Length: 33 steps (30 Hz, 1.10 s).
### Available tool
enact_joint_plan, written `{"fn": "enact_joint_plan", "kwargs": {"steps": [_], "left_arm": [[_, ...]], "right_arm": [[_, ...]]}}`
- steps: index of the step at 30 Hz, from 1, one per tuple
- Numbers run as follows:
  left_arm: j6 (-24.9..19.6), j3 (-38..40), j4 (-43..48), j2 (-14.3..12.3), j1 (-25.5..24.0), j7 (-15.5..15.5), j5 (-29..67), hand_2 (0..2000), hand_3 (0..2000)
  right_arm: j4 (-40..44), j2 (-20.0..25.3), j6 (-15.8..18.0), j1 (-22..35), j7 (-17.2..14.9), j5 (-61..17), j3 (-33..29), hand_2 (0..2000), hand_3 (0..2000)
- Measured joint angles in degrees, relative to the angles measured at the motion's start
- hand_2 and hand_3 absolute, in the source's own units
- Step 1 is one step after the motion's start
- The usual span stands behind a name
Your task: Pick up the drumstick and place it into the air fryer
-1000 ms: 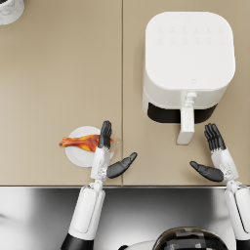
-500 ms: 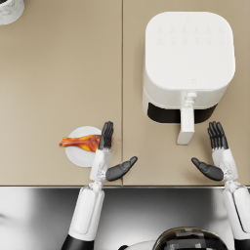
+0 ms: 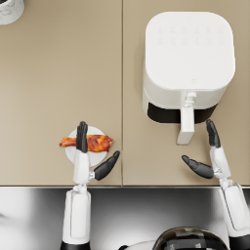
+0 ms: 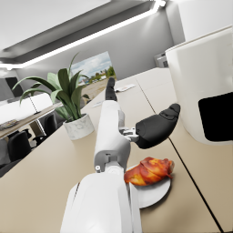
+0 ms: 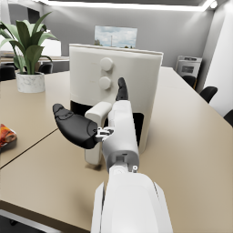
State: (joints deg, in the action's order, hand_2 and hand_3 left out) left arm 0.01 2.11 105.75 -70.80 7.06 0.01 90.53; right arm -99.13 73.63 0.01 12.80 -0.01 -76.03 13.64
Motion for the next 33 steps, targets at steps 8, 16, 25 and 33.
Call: {"fn": "enact_joint_plan", "kwargs": {"steps": [8, 16, 25, 33], "left_arm": [[-0.01, 2.56, -1.33, -0.57, 1.15, -0.01, 20.69, 0, 0], [-16.47, 3.83, -1.52, -0.94, 1.92, -1.62, 41.5, 0, 0], [-29.33, 4.24, -4.73, -0.96, 5.15, -4.81, 64.98, 0, 0], [-28.9, -0.43, -17.48, -1.7, 8.33, -5.59, 73.58, 0, 0]], "right_arm": [[1.03, 0.95, -0.01, -0.46, 0.01, -0.41, 0.11, 0, 0], [1.39, 2.08, -0.01, -0.43, 0.01, -0.44, -0.21, 0, 0], [1.7, 3.17, -0.01, -0.63, 0.01, -0.43, -0.09, 0, 0], [2.57, 4.38, -0.01, -0.19, 0.01, -0.43, -0.28, 0, 0]]}}
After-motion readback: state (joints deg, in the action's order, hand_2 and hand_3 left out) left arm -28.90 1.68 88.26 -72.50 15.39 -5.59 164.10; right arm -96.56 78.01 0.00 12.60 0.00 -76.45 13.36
